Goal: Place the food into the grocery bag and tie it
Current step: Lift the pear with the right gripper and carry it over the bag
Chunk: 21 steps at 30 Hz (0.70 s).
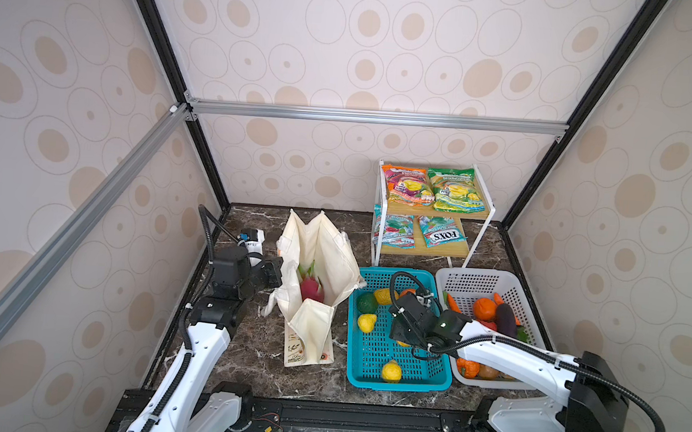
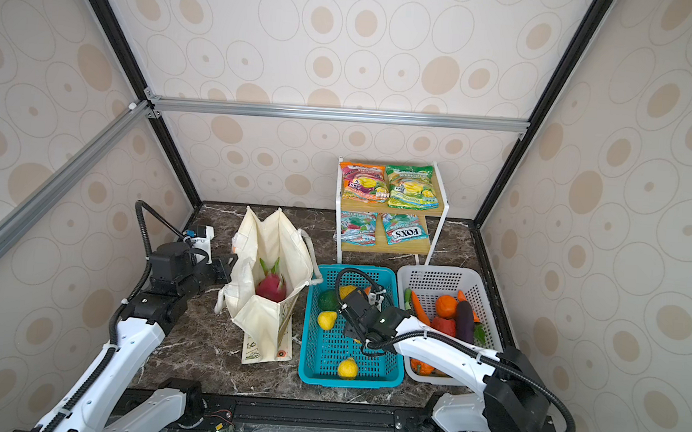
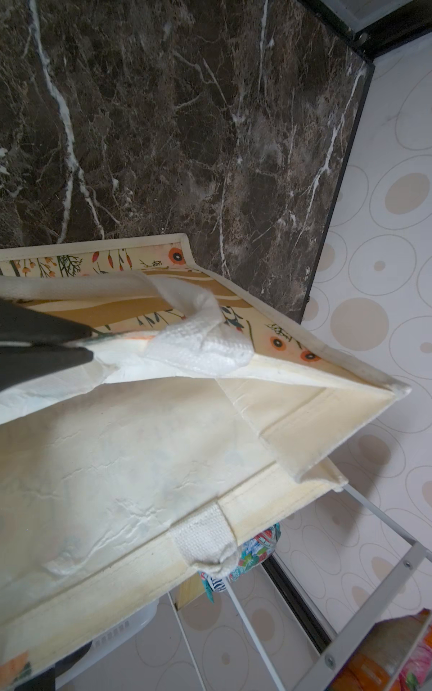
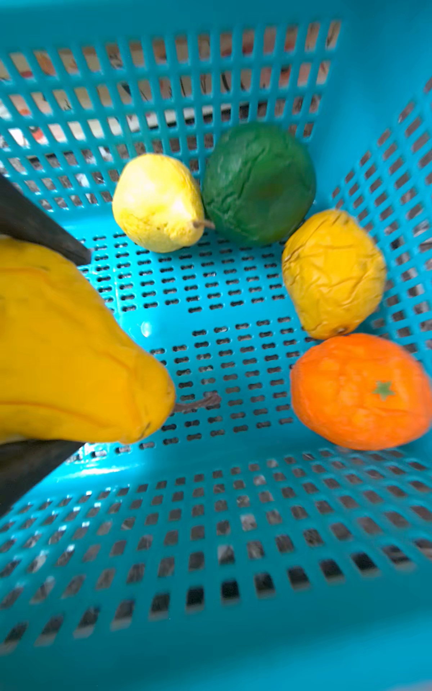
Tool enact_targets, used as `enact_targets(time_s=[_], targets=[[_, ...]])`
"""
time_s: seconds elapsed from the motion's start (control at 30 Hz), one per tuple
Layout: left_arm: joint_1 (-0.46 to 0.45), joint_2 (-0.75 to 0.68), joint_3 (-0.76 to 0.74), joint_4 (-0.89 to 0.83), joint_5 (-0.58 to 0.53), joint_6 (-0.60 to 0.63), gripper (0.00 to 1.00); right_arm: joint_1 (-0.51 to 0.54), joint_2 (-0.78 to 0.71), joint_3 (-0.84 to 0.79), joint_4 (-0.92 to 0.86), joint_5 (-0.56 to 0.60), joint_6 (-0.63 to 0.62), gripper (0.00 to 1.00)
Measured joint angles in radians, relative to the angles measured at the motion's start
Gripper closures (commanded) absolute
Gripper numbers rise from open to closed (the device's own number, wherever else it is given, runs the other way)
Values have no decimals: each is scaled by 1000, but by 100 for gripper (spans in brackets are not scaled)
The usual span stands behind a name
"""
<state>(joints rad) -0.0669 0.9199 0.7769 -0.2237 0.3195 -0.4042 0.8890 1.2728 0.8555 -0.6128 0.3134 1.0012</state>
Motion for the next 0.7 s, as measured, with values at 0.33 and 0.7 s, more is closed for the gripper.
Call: enact_targets(time_s=[0.33,0.7], targets=[[0,3,2,1,6,-4,100,2,-15,377,-84,-47,-301,41],[0,20,15,7,41,-45,100,35,379,938,-45,-253,-512,42]])
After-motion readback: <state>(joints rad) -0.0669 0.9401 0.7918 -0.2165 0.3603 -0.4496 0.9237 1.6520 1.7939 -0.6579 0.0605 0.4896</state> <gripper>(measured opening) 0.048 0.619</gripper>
